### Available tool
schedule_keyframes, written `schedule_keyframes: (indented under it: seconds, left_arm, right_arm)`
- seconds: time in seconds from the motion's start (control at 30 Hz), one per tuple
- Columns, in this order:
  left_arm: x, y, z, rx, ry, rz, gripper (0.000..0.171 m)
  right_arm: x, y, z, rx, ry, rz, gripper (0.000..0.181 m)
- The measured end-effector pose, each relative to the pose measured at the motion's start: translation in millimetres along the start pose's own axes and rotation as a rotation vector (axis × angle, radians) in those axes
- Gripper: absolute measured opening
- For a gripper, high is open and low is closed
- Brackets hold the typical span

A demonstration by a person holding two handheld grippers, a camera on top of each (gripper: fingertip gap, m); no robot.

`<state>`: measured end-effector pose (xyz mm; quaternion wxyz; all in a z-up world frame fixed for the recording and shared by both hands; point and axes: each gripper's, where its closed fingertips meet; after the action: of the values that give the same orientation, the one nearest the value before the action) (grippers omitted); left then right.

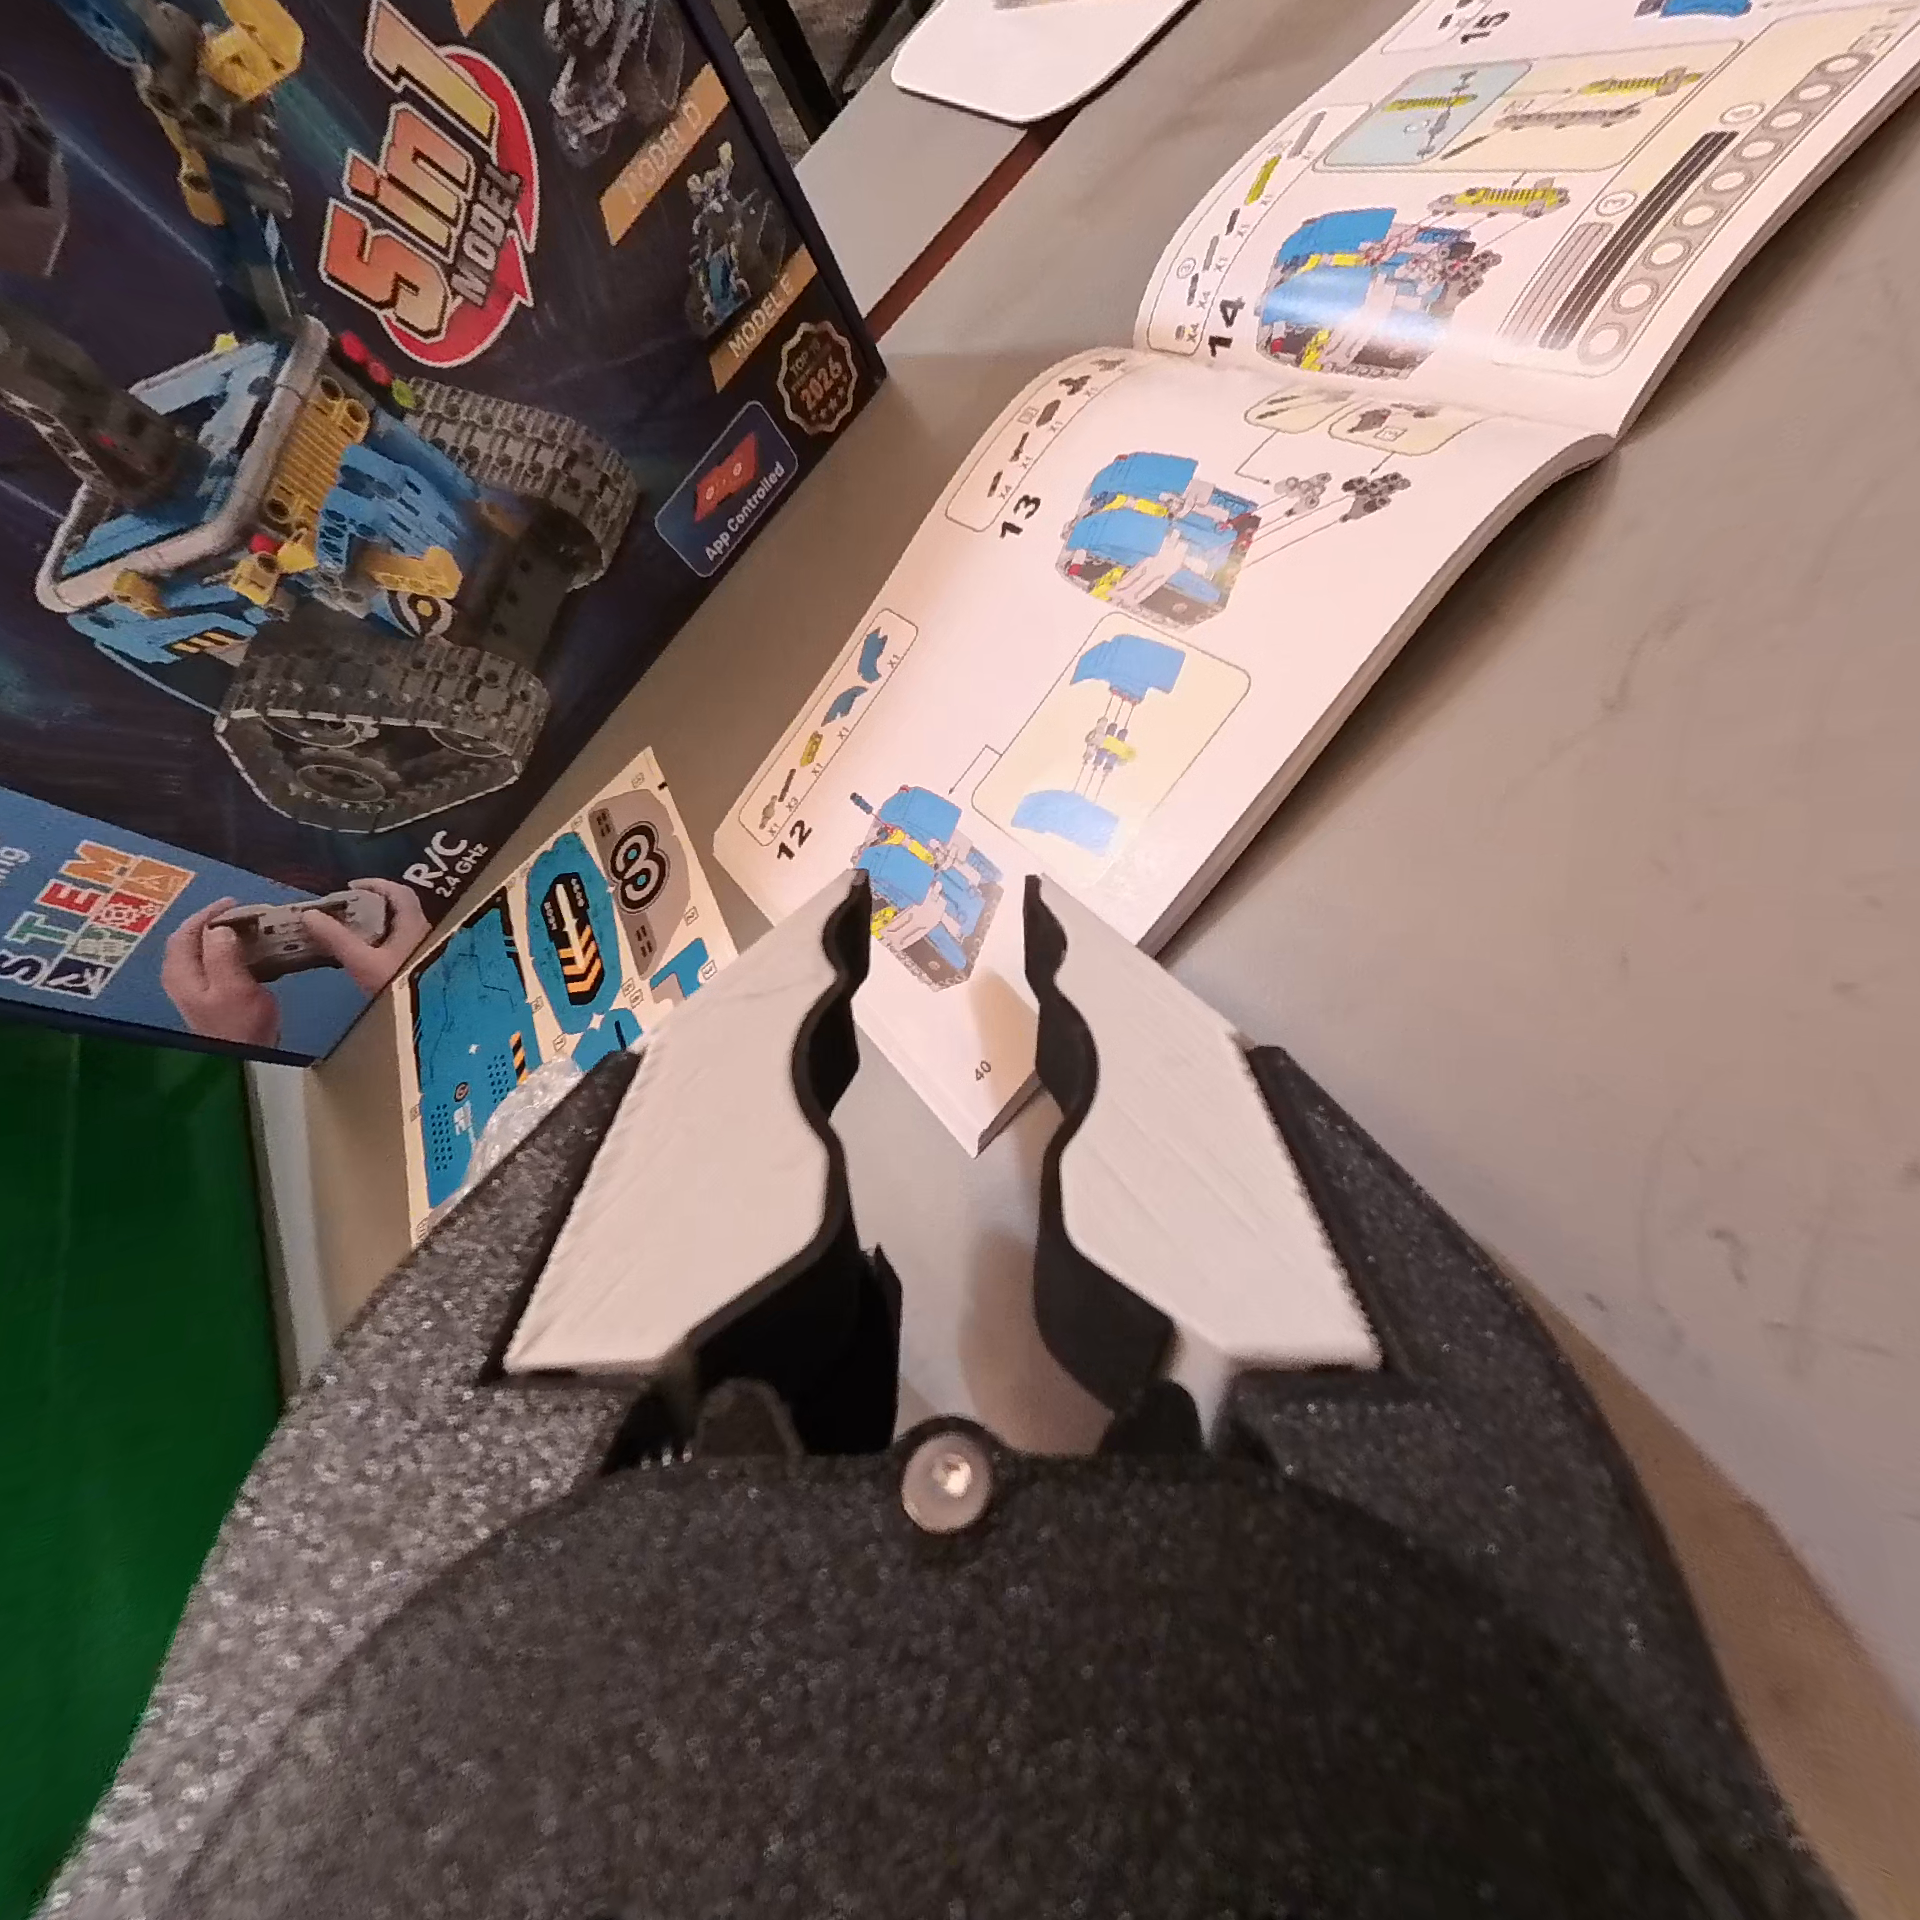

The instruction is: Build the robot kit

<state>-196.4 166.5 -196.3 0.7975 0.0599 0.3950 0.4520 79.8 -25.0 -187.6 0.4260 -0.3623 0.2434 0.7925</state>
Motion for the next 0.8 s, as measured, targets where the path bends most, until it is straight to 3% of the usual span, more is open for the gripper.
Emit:
schedule_keyframes:
  seconds: [0.13,0.27,0.5,0.7,0.8]
  left_arm:
    - [-0.1,-0.7,0.1,0.002,-0.001,-0.003,0.029]
    - [0.1,-2.3,0.0,0.017,0.001,-0.001,0.029]
    - [0.4,-3.1,-0.2,0.025,0.003,0.0,0.029]
    - [0.6,-3.4,-0.6,0.026,0.005,-0.001,0.029]
    - [0.5,-3.9,-0.5,0.03,0.004,-0.002,0.029]
  right_arm:
    - [13.6,-2.4,12.5,0.009,-0.01,-0.029,0.024]
    - [30.8,-8.5,-2.3,-0.017,0.086,-0.059,0.024]
    - [37.2,-8.0,-9.2,0.005,0.116,-0.035,0.024]
    - [16.8,-19.5,2.8,0.005,0.024,-0.068,0.034]
    - [-6.0,-53.1,-5.6,0.059,0.007,-0.142,0.033]
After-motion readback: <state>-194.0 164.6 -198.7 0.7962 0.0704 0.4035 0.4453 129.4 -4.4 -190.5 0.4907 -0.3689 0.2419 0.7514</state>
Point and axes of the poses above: each gripper's, where its closed fingertips meet, x out along the fingers, z out of its top, y = z × x across the jaws, and after that the axes turned 7 degrees about y, right-handed
